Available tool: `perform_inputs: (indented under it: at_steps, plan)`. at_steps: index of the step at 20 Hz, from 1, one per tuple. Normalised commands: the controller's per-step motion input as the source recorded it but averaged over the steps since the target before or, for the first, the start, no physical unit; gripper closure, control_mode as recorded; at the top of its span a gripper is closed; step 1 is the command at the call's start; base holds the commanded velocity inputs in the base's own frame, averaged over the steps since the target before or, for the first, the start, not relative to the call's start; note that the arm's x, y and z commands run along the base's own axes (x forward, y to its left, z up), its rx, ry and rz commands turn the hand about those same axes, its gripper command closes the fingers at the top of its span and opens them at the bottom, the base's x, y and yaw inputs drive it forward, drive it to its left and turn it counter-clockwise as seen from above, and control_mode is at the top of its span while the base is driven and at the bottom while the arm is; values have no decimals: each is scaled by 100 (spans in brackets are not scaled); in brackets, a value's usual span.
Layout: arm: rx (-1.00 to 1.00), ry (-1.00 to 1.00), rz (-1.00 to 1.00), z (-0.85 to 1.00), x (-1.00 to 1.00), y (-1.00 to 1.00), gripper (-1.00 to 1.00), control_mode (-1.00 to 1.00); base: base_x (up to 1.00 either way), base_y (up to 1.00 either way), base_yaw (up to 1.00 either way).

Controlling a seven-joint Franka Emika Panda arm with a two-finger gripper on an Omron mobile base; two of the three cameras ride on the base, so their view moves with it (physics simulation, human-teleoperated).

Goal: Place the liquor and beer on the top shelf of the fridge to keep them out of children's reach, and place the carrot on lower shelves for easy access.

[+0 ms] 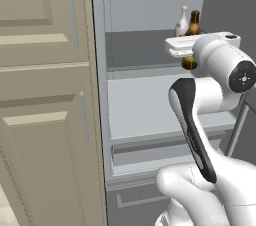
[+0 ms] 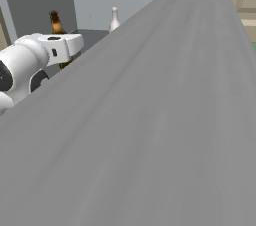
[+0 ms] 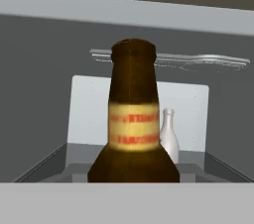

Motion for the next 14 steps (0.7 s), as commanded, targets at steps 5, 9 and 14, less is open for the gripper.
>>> perform_inputs:
  at_steps: [5,9,14]
  plan:
    - [0,0,0,0,48,0,100,-100,0,0,0]
    - [2,0,0,0,48,0,100,-100,0,0,0]
    - [3,0,0,0,44,0,100,-100,0,0,0]
